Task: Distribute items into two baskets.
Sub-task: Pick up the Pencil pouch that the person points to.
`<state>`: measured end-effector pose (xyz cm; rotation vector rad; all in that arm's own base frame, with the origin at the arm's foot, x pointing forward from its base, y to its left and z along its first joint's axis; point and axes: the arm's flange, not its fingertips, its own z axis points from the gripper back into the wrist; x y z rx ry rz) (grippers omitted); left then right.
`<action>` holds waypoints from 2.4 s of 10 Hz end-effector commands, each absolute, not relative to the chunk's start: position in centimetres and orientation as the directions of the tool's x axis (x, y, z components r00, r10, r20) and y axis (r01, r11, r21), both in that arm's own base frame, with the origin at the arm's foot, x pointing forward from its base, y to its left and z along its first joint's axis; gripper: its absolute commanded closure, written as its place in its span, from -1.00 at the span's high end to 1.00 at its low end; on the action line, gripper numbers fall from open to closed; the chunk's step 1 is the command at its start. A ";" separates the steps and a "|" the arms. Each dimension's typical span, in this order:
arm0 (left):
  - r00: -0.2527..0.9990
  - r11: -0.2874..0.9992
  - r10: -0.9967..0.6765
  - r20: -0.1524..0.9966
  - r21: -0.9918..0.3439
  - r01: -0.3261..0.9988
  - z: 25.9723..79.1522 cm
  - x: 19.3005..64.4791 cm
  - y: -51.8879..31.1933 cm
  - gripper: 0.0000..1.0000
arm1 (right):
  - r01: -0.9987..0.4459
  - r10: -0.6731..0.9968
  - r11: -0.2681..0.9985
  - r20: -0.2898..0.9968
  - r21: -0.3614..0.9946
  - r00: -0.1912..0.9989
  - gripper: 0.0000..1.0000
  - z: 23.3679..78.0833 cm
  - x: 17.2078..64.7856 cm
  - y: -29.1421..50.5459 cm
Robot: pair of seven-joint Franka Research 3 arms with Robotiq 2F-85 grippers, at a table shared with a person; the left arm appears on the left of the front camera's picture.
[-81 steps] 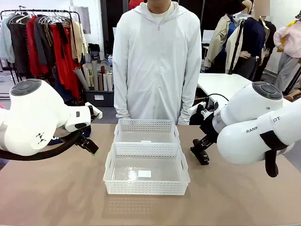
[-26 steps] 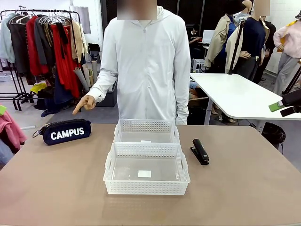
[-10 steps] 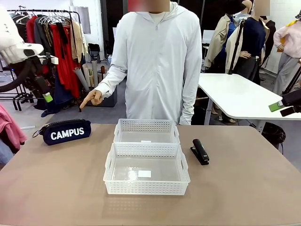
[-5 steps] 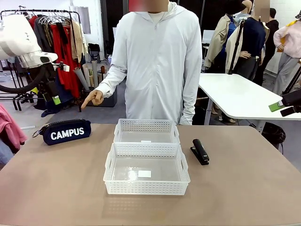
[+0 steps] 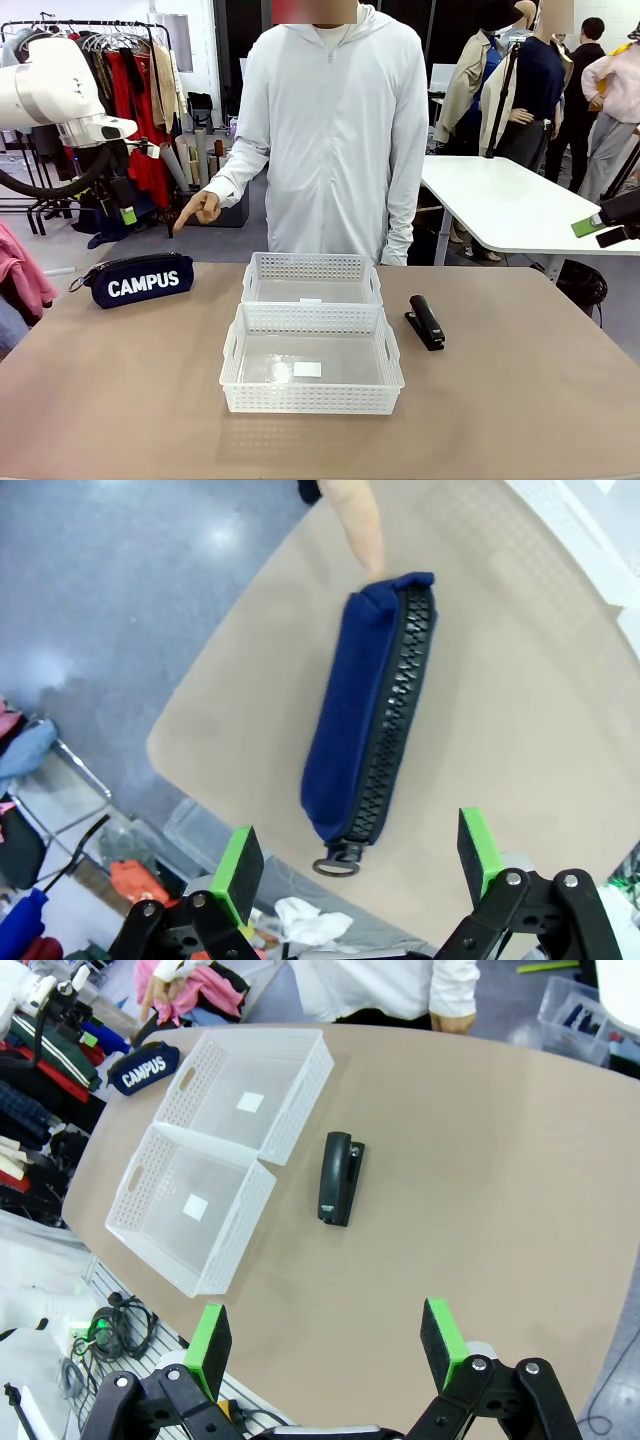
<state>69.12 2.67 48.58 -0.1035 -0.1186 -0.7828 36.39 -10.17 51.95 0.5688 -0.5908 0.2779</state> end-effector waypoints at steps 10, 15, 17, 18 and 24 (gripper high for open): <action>0.679 0.685 -0.720 0.140 -0.013 0.729 48.1 71.2 2.6 1.00 | -0.407 0.085 0.807 0.598 0.427 0.797 1.00 52.0 36.4 -10.1; 0.558 0.557 -0.828 0.052 -0.028 0.830 44.1 71.8 1.6 1.00 | -0.407 0.085 0.807 0.598 0.427 0.797 1.00 52.0 36.4 -10.1; 0.518 0.516 -0.854 0.042 -0.052 0.855 42.7 71.0 1.2 1.00 | -0.407 0.085 0.807 0.598 0.427 0.797 1.00 52.0 36.4 -10.1; 0.505 0.502 -0.862 0.046 -0.055 0.863 42.2 70.5 1.2 1.00 | -0.407 0.085 0.807 0.598 0.427 0.797 1.00 52.0 36.4 -10.1; 0.390 0.391 -0.919 0.063 0.001 0.921 37.3 69.7 0.5 1.00 | -0.407 0.085 0.807 0.598 0.427 0.797 1.00 52.0 36.4 -10.1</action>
